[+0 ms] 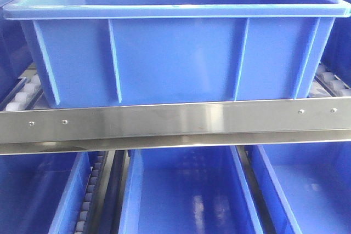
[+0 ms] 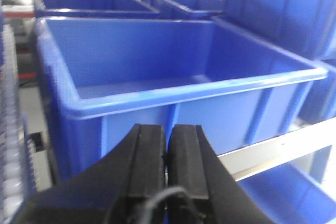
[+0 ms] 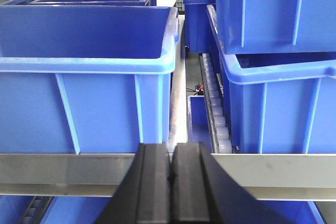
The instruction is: Grab silver tray and place in blue box
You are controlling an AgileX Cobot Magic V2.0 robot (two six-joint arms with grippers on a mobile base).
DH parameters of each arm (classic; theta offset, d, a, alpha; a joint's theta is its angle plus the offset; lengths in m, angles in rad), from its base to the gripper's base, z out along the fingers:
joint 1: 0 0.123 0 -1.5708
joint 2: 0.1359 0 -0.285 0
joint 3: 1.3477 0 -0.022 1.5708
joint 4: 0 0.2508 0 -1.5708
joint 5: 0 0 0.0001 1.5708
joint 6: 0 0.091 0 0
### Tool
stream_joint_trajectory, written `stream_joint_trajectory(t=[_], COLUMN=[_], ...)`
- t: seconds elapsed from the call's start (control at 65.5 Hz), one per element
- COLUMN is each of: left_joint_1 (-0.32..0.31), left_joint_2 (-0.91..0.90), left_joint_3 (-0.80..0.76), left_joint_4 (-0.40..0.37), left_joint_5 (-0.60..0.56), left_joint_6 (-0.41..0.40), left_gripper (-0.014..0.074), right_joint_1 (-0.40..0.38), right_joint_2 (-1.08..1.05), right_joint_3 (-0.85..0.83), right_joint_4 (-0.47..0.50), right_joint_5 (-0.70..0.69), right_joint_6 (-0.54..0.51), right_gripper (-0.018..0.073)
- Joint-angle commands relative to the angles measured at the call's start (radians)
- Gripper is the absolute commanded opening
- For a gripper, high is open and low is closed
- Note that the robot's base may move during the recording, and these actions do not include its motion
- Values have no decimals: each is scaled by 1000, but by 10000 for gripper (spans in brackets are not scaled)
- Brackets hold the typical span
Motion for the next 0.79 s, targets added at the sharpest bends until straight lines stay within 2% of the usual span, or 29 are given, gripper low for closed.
stream_joint_trajectory(t=[0.0, 0.107, 0.153, 0.214, 0.305, 0.565, 0.779], left_joint_1=[55, 165, 217, 274, 332, 399, 408], left_joint_2=[-18, -69, -102, -140, -196, -361, -380], left_joint_3=[-28, -22, -5, 36, 109, 232, 232], left_joint_4=[-57, -57, -88, -143, -143, -175, -185], left_joint_5=[-46, -43, -45, -76, -130, -61, 25], left_joint_6=[66, 141, 174, 179, 183, 208, 208], left_gripper=[-6, -6, -6, -6, -6, -6, -6], right_joint_1=[-6, -6, -6, -6, -6, -6, -6], right_joint_2=[-20, -20, -20, -20, -20, -20, -20], right_joint_3=[-18, -18, -18, -18, -18, -18, -18], right_joint_4=[3, 3, 3, 3, 3, 3, 3], right_joint_5=[-87, -87, -87, -87, -87, -87, -87], right_joint_6=[-11, -11, -11, -11, -11, -11, -11], right_gripper=[52, 52, 52, 52, 52, 52, 52])
